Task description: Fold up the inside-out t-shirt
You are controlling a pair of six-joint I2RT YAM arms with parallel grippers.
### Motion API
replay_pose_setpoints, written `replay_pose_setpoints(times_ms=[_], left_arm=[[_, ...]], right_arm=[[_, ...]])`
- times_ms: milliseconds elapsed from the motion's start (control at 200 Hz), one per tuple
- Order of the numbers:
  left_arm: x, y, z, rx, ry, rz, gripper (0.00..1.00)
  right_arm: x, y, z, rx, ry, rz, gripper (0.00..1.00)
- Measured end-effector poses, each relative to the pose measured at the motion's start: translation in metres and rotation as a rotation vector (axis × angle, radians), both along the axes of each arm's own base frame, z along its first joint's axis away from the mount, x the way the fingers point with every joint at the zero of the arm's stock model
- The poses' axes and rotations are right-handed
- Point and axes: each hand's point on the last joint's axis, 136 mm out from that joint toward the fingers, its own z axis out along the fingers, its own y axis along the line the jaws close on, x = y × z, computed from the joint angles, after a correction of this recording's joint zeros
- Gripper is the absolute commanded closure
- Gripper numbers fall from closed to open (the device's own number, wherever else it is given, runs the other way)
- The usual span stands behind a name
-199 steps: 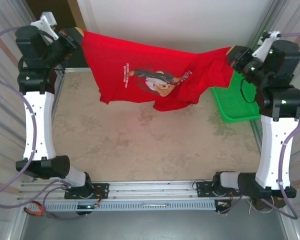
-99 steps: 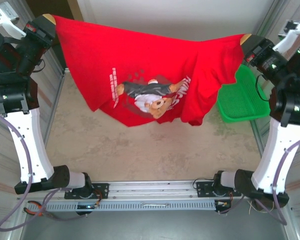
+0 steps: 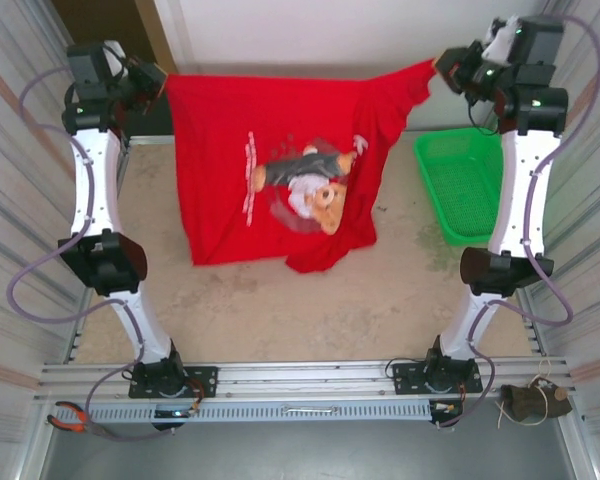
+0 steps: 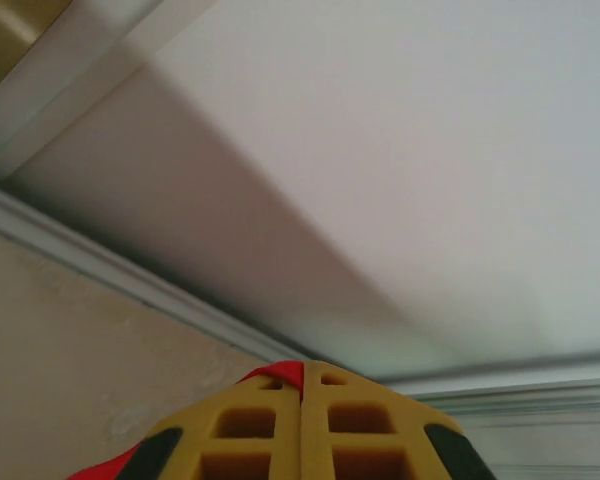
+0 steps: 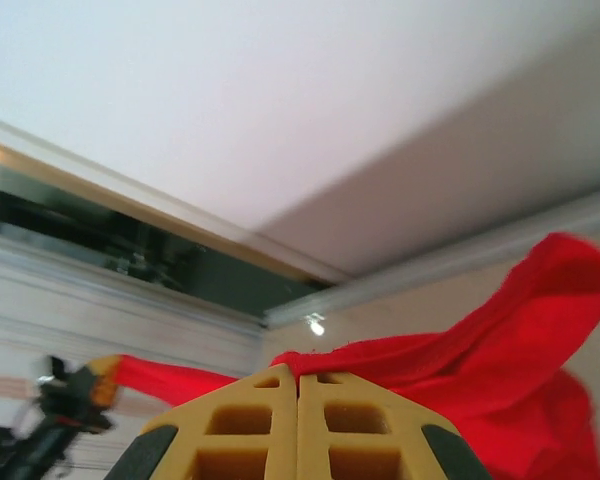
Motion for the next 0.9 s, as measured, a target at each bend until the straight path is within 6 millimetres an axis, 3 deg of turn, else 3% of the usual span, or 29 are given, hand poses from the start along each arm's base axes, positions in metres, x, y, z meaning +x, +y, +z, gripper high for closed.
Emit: replay_pose_setpoints(times_ms=[80,170,240,301,376,436,556,651,787,902], left_arm=[[-0.018,-0.002,0.058,0.001,-0.131,0.004,1.0],[-0.059,-0.006,0.128,0.004,-0.298,0.007,1.0],[-0.094,-0.006,0.164,0.01,-0.385,0.011,1.0],[-0.119,-0.004,0.183,0.02,-0.437,0.021,1.0],[-0.139,-0.004,0.19,0.021,-0.459,0.025,1.0],[-0.145,-0.005,0.183,0.014,-0.449,0.024,1.0],[-0.136,-0.004,0.155,-0.006,-0.376,0.023,1.0],[-0.13,-0.003,0.145,-0.014,-0.343,0.023,1.0],[-0.14,-0.005,0.161,-0.013,-0.38,0.022,1.0],[-0.151,-0.005,0.177,-0.007,-0.427,0.028,1.0]], right_arm=[[-0.025,-0.005,0.046,0.048,-0.115,-0.003,1.0],[-0.053,-0.015,0.082,0.088,-0.201,-0.024,1.0],[-0.075,-0.018,0.102,0.1,-0.253,-0.03,1.0],[-0.094,-0.015,0.113,0.105,-0.282,-0.024,1.0],[-0.112,-0.011,0.117,0.103,-0.292,-0.018,1.0],[-0.125,-0.009,0.115,0.103,-0.287,-0.021,1.0],[-0.146,-0.012,0.114,0.098,-0.282,-0.038,1.0],[-0.163,-0.019,0.123,0.085,-0.314,-0.061,1.0],[-0.181,-0.02,0.141,0.083,-0.377,-0.06,1.0],[-0.182,-0.02,0.148,0.088,-0.4,-0.052,1.0]])
